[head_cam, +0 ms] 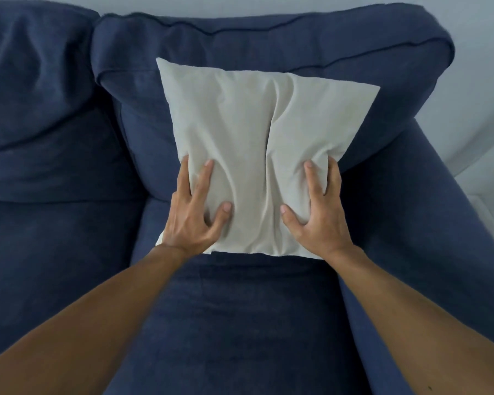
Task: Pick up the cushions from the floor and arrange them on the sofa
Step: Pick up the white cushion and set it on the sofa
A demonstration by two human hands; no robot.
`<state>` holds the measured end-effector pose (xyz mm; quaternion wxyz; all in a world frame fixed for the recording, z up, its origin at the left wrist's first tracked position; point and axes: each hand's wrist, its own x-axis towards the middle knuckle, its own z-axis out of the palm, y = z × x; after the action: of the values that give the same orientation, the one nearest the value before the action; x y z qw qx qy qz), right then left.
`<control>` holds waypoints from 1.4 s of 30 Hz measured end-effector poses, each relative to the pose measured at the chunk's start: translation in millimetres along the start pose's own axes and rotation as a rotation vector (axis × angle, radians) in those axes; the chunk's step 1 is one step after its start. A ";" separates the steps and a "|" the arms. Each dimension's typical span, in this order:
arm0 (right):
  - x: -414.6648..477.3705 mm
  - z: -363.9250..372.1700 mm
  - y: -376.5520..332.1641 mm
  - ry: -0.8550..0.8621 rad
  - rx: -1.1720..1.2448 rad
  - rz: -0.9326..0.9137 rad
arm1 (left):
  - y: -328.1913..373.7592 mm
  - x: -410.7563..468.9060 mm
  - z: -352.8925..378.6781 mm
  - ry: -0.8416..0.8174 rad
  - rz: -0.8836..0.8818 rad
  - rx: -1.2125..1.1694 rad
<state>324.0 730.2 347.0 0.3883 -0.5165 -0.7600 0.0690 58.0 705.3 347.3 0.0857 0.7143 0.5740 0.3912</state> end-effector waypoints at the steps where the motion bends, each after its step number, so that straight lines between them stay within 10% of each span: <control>1: -1.0 6.8 4.7 0.000 0.000 -0.004 | -5.6 -2.1 4.8 -0.004 0.005 0.012; 21: -28.2 28.0 29.9 -0.261 -0.212 0.171 | -57.8 -33.3 4.6 -0.193 -0.095 0.440; 42: -74.4 -40.5 -138.6 -0.531 -0.561 0.164 | 4.7 -138.2 -165.9 -0.365 -0.221 0.676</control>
<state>261.6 592.5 406.4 0.0153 -0.6257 -0.7796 0.0204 -52.4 527.1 399.1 -0.0119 0.6940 0.7190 0.0355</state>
